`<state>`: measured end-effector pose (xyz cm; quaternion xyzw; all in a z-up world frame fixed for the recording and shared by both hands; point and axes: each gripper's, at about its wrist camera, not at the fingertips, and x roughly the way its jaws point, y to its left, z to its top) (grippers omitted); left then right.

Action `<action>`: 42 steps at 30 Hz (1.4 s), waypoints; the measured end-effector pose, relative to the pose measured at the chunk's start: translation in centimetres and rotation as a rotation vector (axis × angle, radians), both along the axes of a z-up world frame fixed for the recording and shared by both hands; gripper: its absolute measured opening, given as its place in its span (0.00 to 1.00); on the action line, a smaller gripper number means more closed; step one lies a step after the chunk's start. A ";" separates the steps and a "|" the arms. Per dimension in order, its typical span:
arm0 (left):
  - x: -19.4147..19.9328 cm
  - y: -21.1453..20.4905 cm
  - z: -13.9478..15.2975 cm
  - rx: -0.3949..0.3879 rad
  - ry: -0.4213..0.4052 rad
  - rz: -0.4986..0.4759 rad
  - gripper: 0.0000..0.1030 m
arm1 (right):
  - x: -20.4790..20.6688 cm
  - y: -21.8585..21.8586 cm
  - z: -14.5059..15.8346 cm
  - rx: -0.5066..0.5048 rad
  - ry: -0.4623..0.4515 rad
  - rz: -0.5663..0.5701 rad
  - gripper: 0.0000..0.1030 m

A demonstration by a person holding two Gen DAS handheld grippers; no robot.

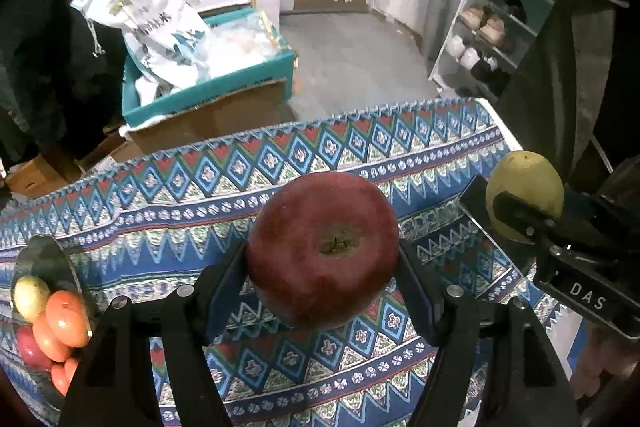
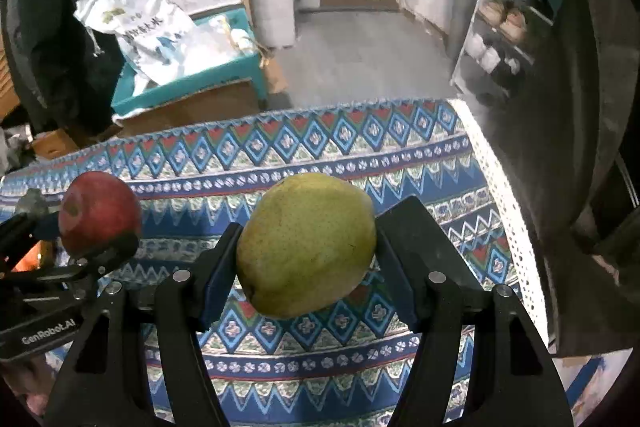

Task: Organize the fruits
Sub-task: 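Carry the red apple and yellow pear over the plate and lower them onto it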

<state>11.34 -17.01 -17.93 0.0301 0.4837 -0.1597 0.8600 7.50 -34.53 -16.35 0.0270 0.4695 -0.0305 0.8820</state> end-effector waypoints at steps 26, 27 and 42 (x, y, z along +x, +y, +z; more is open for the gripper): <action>-4.1 9.4 7.6 -0.039 -0.119 0.118 0.71 | -1.8 7.9 7.7 0.007 -0.149 0.154 0.65; -4.2 9.9 7.7 -0.038 -0.123 0.128 0.71 | -1.8 8.1 7.7 0.009 -0.149 0.159 0.65; -5.5 18.0 7.2 -0.043 -0.119 0.266 0.71 | -0.5 15.5 8.2 0.029 -0.146 0.283 0.65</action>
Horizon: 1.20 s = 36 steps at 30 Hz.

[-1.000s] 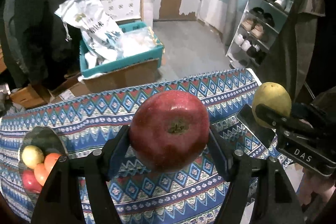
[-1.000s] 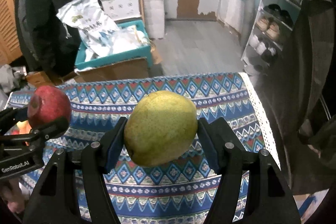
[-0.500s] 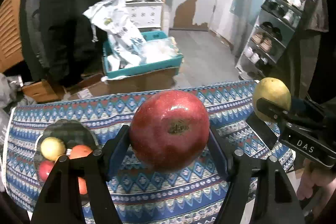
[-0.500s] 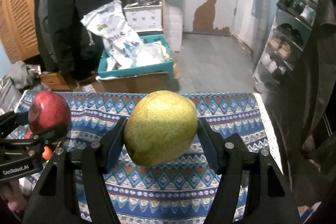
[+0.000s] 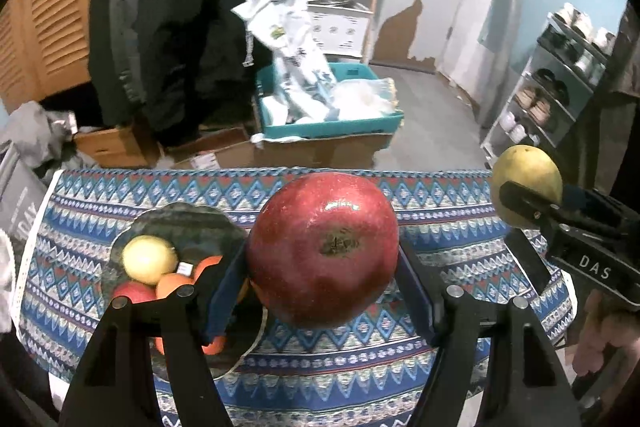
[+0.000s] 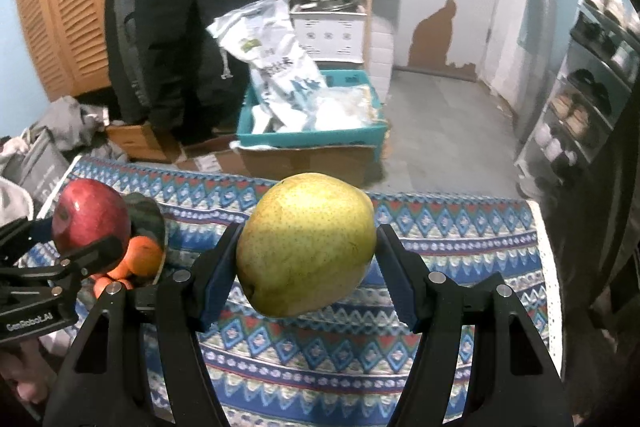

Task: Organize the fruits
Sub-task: 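Carry the red apple and yellow pear over the plate and lower them onto it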

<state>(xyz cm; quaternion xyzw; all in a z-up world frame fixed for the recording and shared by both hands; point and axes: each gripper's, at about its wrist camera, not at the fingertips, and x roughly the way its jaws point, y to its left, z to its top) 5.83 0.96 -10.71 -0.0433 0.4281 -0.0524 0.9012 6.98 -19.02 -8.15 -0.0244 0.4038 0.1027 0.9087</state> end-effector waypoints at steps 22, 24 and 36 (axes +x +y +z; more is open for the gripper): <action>0.2 10.2 -2.7 -0.028 0.050 0.190 0.71 | 3.1 10.9 -2.2 -0.001 0.059 0.166 0.63; 0.2 11.1 -3.3 -0.030 0.059 0.207 0.71 | 3.5 12.1 -2.7 0.002 0.072 0.184 0.63; 0.6 15.8 -7.1 -0.043 0.145 0.292 0.71 | 5.9 18.7 -6.4 0.019 0.174 0.281 0.63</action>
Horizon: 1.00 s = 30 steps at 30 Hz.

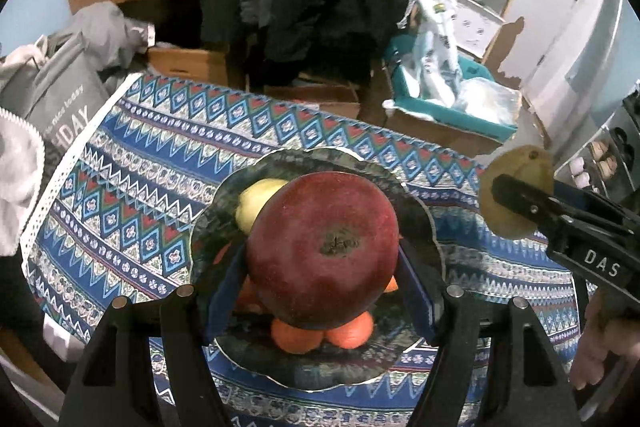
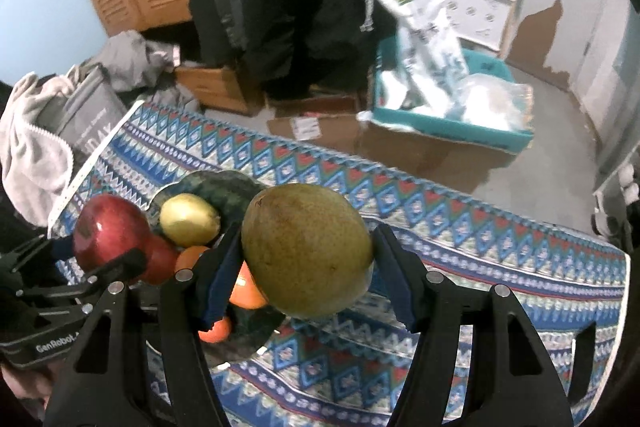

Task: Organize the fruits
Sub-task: 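Carry the red apple and yellow pear over the plate and lower them onto it, then open both tools to release the fruit and lift away from the plate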

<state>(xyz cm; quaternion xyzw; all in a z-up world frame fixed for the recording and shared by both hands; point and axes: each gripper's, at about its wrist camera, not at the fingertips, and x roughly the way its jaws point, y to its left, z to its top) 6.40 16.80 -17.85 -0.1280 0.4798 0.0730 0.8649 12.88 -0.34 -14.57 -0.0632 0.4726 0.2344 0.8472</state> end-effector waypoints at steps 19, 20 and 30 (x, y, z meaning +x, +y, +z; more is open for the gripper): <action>0.5 1.6 -4.6 -0.024 0.127 0.029 0.72 | 1.9 5.5 -5.9 0.023 0.184 0.073 0.63; 0.5 1.5 -4.6 -0.017 0.130 0.026 0.72 | 1.9 5.6 -5.9 0.019 0.184 0.073 0.64; 0.3 0.9 -3.9 0.007 0.109 0.007 0.74 | 2.1 5.8 -3.3 0.116 0.159 0.093 0.65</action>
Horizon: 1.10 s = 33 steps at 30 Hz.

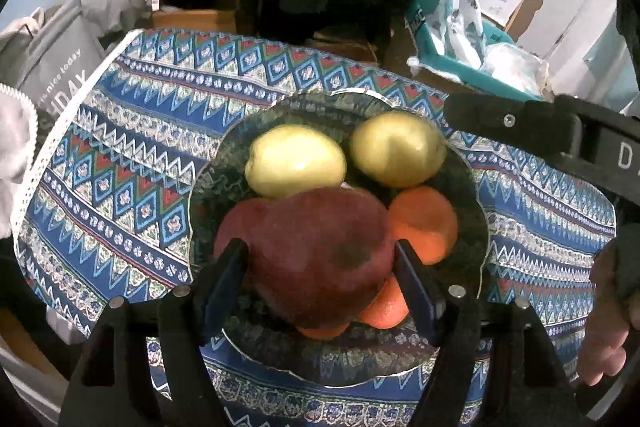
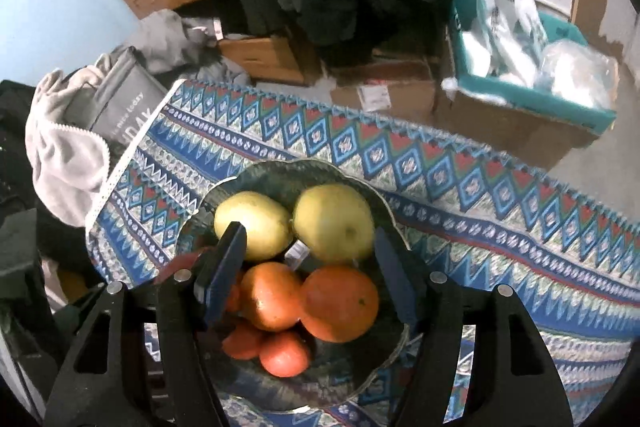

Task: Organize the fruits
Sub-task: 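Open both tools to release the fruit and lift away from the plate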

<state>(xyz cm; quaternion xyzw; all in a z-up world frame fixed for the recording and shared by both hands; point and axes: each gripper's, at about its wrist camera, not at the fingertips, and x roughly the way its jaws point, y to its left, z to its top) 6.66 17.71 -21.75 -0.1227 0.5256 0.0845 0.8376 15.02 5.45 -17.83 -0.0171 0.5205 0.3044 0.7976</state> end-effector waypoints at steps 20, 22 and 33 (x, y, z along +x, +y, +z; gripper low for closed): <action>-1.9 -1.7 7.4 0.057 -0.176 -0.004 0.78 | -2.9 -4.5 6.7 -0.095 -0.219 -0.128 0.73; -2.3 -2.0 8.2 0.064 -0.191 -0.010 0.78 | -3.4 -5.1 7.6 -0.109 -0.253 -0.141 0.74; -3.5 -3.6 12.4 0.097 -0.287 -0.024 0.83 | -6.4 -8.5 12.4 -0.112 -0.383 -0.190 0.80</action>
